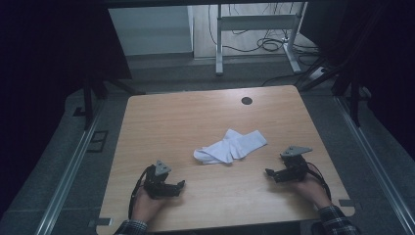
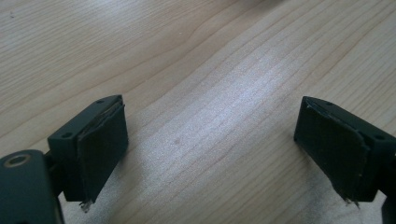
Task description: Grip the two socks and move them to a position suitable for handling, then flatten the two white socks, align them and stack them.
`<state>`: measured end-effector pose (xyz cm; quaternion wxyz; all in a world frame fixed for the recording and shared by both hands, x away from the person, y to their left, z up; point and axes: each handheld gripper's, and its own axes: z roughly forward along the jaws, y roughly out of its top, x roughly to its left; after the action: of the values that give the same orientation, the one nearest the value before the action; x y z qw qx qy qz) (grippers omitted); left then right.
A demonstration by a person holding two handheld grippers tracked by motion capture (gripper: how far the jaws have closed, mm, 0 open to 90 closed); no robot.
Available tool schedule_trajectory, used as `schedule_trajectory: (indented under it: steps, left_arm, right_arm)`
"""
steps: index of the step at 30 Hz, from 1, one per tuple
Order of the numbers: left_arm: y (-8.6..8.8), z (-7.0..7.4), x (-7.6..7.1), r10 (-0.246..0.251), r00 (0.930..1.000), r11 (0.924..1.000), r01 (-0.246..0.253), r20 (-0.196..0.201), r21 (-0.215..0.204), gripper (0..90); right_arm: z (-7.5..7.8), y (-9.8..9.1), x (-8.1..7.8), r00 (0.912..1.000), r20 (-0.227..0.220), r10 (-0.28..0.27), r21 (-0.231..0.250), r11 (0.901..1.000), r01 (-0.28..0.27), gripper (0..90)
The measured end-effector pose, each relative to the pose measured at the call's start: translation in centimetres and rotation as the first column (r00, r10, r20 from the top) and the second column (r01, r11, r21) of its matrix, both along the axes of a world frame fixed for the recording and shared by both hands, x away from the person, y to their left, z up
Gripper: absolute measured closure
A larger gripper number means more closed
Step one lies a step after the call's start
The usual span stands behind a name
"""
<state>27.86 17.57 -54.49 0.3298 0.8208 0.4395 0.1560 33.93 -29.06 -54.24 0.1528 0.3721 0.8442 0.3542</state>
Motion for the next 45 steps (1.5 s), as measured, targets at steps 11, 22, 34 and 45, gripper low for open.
schedule_trajectory:
  steps: [11,22,34,45]
  left_arm:
    - [0.0,0.0,0.0,0.001,1.0,1.0,-0.001,0.0,0.0,9.8]
    - [0.0,0.0,0.0,0.001,1.0,1.0,-0.001,-0.001,0.0,9.8]
    - [0.0,0.0,0.0,0.002,1.0,1.0,-0.002,-0.001,0.001,9.7]
    - [-0.1,0.0,0.0,0.005,1.0,1.0,-0.005,0.0,0.0,9.7]
  right_arm:
    - [0.0,0.0,0.0,1.0,0.001,-0.003,-0.002,1.0,0.003,7.0]
    - [0.1,0.1,0.0,0.9999,-0.009,0.009,-0.01,0.9999,-0.009,6.3]
    - [0.8,0.4,0.1,0.9992,-0.04,0.0,-0.036,0.9993,-0.002,17.4]
    - [2.1,0.4,1.2,0.9938,-0.097,-0.054,0.052,0.9969,0.059,27.6]
